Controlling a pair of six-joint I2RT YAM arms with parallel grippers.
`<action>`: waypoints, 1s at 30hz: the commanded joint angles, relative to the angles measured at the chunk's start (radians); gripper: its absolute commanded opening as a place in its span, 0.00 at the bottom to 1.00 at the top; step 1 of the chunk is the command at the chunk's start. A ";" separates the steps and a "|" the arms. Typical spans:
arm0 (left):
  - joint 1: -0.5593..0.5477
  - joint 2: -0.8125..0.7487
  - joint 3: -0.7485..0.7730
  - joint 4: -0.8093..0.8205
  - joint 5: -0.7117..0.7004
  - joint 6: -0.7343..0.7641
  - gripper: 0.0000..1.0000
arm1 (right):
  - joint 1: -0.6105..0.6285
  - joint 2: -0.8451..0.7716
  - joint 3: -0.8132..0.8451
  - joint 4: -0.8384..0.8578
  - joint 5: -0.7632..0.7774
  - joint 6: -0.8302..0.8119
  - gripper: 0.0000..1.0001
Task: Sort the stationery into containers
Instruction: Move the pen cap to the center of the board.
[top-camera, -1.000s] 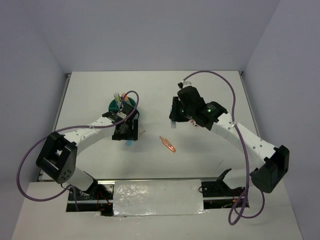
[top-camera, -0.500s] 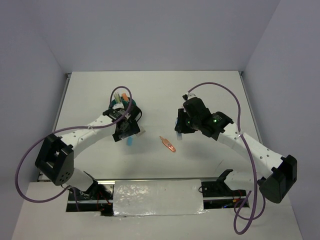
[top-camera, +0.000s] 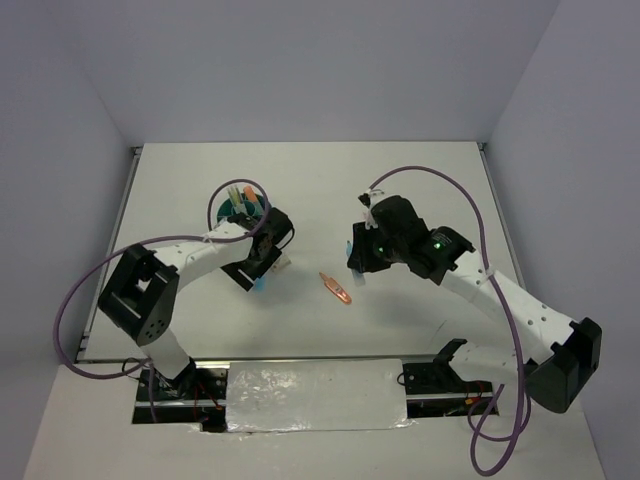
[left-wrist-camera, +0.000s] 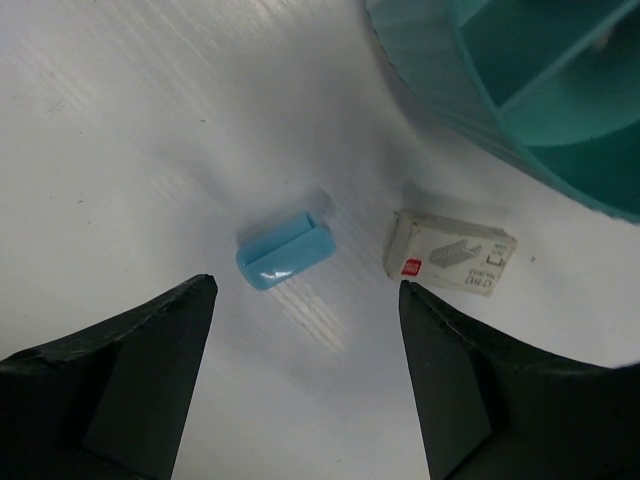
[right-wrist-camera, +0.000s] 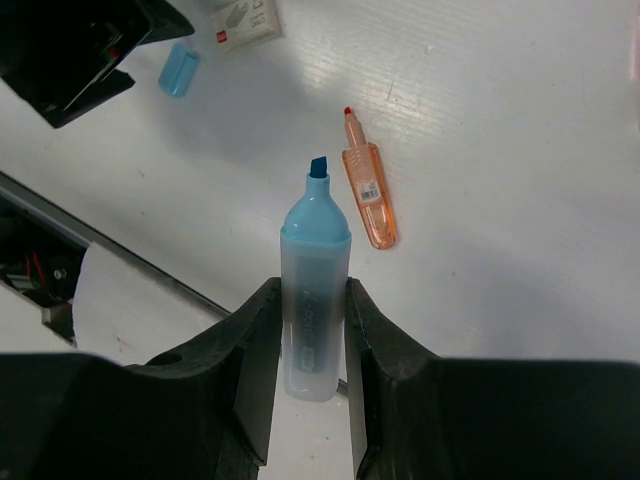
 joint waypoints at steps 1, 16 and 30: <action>-0.003 0.049 0.021 -0.031 -0.005 -0.114 0.86 | 0.006 -0.049 -0.005 -0.005 -0.044 -0.071 0.00; -0.031 0.089 -0.056 -0.010 0.029 -0.250 0.82 | 0.008 -0.028 0.026 -0.030 -0.130 -0.157 0.00; -0.022 0.128 -0.025 -0.019 -0.034 -0.238 0.81 | 0.006 0.003 0.035 -0.010 -0.180 -0.174 0.00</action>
